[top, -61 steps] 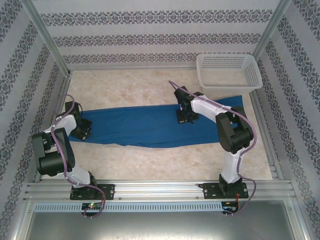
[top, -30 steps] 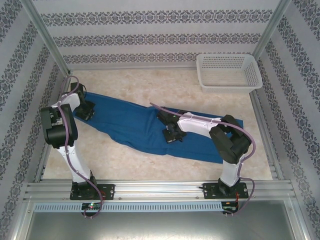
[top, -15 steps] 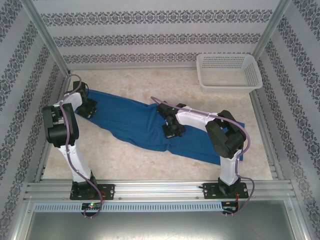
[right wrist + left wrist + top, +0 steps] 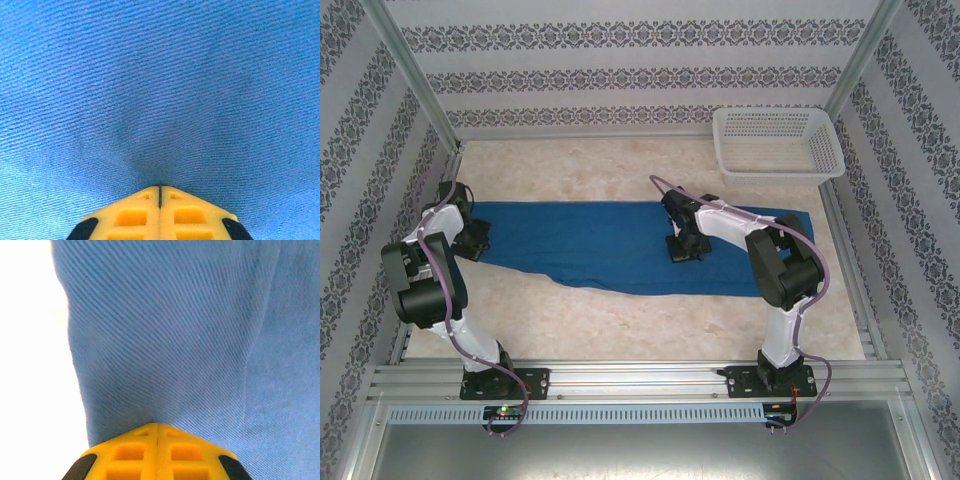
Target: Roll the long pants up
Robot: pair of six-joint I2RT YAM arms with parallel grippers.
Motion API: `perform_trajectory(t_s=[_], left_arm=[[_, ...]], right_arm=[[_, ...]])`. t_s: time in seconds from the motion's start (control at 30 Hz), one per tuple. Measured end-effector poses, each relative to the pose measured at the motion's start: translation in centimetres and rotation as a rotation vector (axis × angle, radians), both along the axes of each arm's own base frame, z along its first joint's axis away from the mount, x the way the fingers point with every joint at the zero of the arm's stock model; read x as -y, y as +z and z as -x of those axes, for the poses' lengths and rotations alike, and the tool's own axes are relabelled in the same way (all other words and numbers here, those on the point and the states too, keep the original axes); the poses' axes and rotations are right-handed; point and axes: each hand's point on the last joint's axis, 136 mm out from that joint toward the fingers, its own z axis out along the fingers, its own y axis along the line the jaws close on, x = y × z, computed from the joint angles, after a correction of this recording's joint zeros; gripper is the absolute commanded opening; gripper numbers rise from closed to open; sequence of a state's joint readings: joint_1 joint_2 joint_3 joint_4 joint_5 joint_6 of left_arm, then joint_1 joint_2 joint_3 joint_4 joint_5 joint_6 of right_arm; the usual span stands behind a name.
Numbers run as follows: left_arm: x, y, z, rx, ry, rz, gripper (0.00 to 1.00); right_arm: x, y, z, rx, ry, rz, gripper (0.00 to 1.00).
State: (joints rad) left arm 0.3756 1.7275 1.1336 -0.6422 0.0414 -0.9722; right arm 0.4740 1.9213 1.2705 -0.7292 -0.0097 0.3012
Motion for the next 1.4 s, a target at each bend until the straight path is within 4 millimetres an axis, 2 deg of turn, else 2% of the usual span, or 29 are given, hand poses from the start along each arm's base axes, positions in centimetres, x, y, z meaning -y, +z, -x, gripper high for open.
perform_trajectory(t_s=[0.03, 0.07, 0.1, 0.17, 0.23, 0.37, 0.43, 0.5, 0.63, 0.73, 0.87, 1.0, 1.17, 1.4], left_arm=[[-0.2, 0.2, 0.1, 0.0, 0.005, -0.005, 0.0], [-0.3, 0.4, 0.2, 0.001, 0.008, -0.009, 0.0], [-0.5, 0.5, 0.4, 0.001, 0.011, -0.015, 0.0], [-0.7, 0.6, 0.5, 0.002, 0.017, -0.02, 0.0], [-0.8, 0.7, 0.7, 0.0, 0.02, -0.019, 0.0], [-0.9, 0.7, 1.0, -0.001, 0.026, -0.017, 0.0], [-0.8, 0.8, 1.1, 0.003, 0.025, -0.014, 0.0], [-0.4, 0.9, 1.3, 0.01, 0.023, -0.005, 0.0], [0.4, 1.3, 1.7, 0.041, 0.014, 0.023, 0.0], [1.4, 1.4, 2.2, 0.066, 0.013, 0.055, 0.0], [2.3, 1.5, 2.7, 0.101, 0.017, 0.089, 0.0], [2.8, 1.8, 2.5, 0.136, 0.013, 0.109, 0.0], [3.1, 1.8, 2.0, 0.148, 0.006, 0.128, 0.0], [3.3, 1.1, 1.2, 0.152, -0.003, 0.16, 0.0]], right_arm=[[0.6, 0.1, -0.2, -0.001, -0.014, 0.001, 0.71], [1.3, 0.2, -0.5, -0.002, -0.031, 0.002, 0.83], [2.3, 0.5, -0.8, -0.001, -0.056, 0.002, 0.89], [4.6, 1.8, -1.4, 0.014, -0.113, -0.005, 0.91], [7.5, 4.2, -2.5, 0.058, -0.198, -0.043, 0.91], [16.8, 10.3, -5.3, 0.211, -0.435, -0.109, 0.92], [21.4, 12.1, -5.9, 0.264, -0.53, -0.099, 0.92], [24.3, 12.6, -6.2, 0.26, -0.572, -0.078, 0.92], [26.9, 11.3, -7.4, 0.188, -0.558, -0.043, 0.91], [27.9, 10.2, -7.1, 0.142, -0.561, -0.048, 0.9], [29.5, 9.9, -5.2, 0.087, -0.585, -0.038, 0.91], [29.4, 9.4, -3.7, 0.04, -0.574, -0.031, 0.91], [27.0, 8.0, -1.3, -0.047, -0.515, -0.029, 0.9], [22.0, 5.8, 0.3, -0.134, -0.379, 0.0, 0.89]])
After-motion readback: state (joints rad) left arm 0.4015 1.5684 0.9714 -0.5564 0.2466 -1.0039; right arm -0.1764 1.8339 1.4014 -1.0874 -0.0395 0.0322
